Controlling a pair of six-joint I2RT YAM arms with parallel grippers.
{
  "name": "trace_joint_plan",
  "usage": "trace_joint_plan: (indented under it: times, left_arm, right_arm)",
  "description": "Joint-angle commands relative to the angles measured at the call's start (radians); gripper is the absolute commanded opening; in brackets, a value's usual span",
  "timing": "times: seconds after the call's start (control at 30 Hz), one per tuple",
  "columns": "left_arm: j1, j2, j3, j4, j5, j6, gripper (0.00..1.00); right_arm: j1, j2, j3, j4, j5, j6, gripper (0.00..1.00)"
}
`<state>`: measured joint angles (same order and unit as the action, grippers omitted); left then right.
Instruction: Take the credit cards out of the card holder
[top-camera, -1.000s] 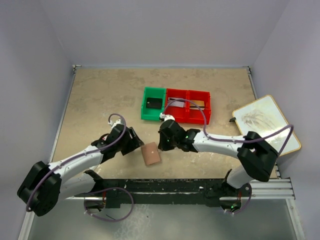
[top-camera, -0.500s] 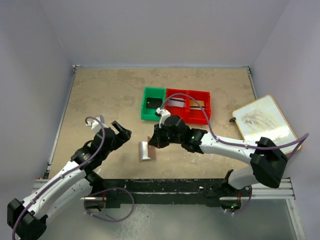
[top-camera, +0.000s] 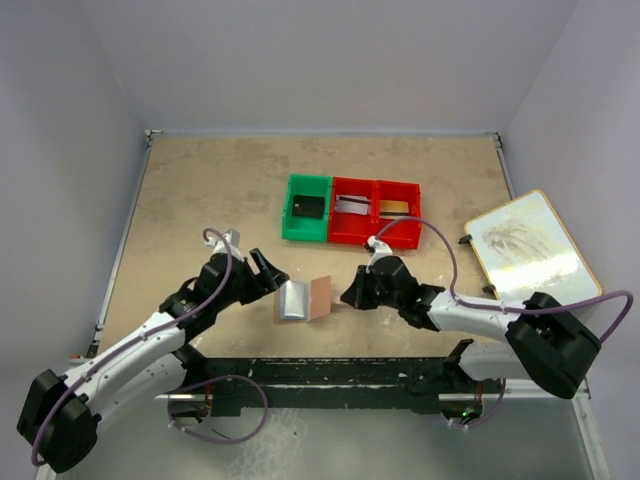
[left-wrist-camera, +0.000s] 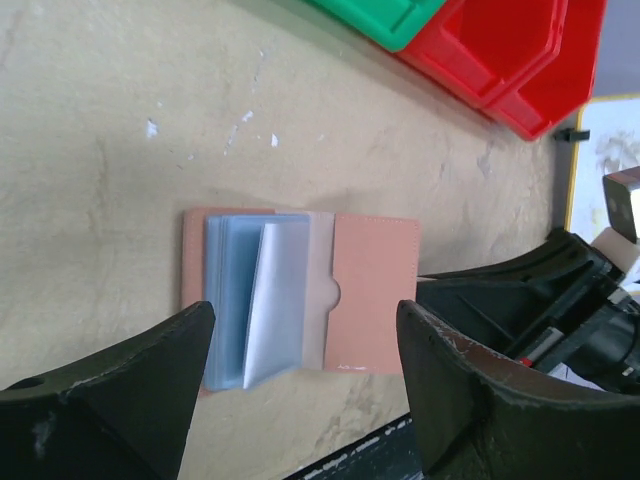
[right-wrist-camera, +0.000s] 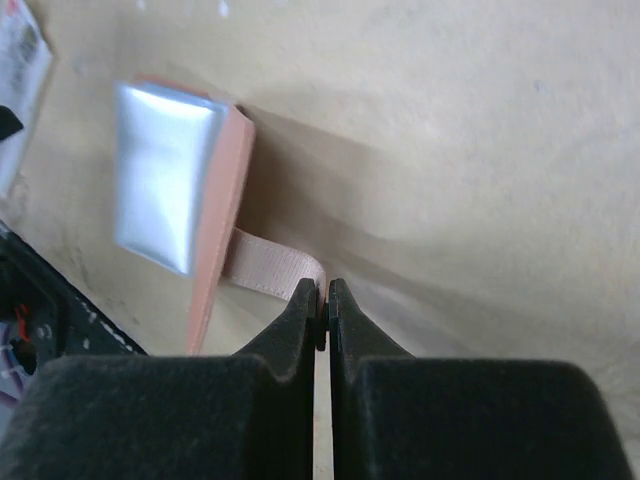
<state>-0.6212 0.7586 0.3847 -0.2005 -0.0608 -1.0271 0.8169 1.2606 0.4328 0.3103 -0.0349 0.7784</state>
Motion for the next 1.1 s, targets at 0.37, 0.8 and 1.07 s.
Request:
trace_joint_plan:
  times: [0.37,0.8,1.07]
  left_arm:
    - [-0.001,0.286,0.074,0.123,0.173,0.133,0.66]
    - [-0.015,0.38,0.036,0.299,0.273,0.111,0.6]
    - [-0.025,0.376,0.044,0.204,0.155,0.138,0.59]
  right_arm:
    - [-0.002,-0.021,-0.218,0.256,0.005,0.181,0.0]
    - [-0.002,0.043,-0.219,0.252,0.035,0.196,0.0]
    - [-0.002,0.036,-0.22,0.243,0.041,0.195,0.0]
